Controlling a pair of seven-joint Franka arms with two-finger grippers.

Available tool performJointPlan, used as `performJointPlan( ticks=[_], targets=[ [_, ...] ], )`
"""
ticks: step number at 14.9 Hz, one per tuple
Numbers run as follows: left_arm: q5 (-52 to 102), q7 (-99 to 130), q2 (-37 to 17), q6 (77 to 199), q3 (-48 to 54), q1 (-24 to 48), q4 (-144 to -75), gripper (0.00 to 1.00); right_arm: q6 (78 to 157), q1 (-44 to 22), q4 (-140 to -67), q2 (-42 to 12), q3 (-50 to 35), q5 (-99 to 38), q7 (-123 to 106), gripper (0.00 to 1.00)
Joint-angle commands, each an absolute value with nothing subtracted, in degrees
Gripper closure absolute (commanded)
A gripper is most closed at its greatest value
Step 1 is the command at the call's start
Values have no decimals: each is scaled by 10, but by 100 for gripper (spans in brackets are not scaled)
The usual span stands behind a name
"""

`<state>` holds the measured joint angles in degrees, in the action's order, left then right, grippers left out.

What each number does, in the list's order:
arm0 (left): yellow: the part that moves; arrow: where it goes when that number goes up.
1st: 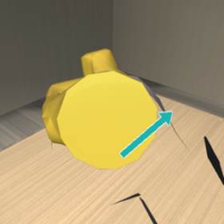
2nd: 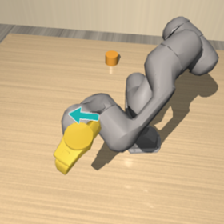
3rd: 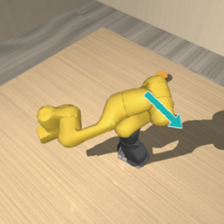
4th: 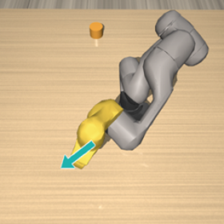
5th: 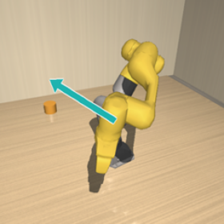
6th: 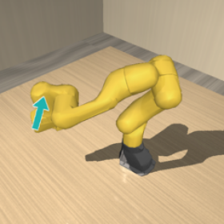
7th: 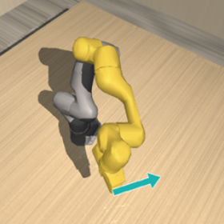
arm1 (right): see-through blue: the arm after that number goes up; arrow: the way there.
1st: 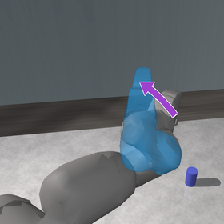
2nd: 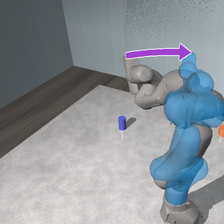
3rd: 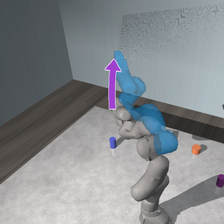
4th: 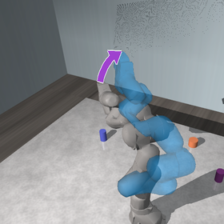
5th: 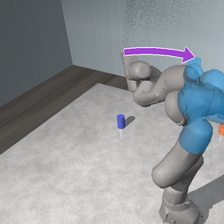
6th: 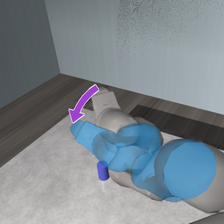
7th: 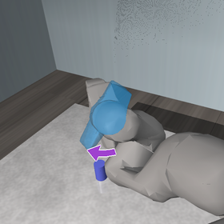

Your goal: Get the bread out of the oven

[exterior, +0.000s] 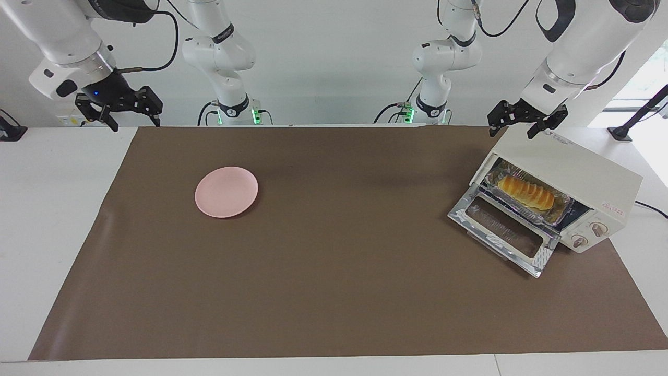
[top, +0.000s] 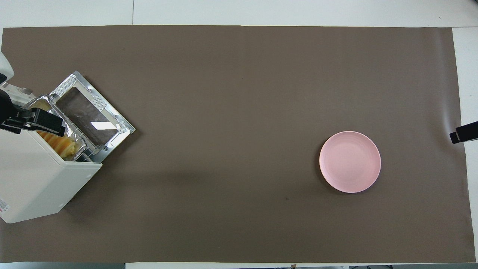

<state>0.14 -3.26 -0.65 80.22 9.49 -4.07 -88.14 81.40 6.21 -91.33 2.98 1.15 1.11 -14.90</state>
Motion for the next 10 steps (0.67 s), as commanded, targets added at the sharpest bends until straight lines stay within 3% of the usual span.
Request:
performJointPlan(
  ticks=[1, 10],
  targets=[
    [-4, -30, 9, 814, 92, -44, -898, 0, 809, 66, -920, 39, 7, 12, -142, 0],
    [-13, 23, 4, 841, 88, -48, -892, 0, 809, 66, -920, 39, 7, 12, -143, 0]
  ],
)
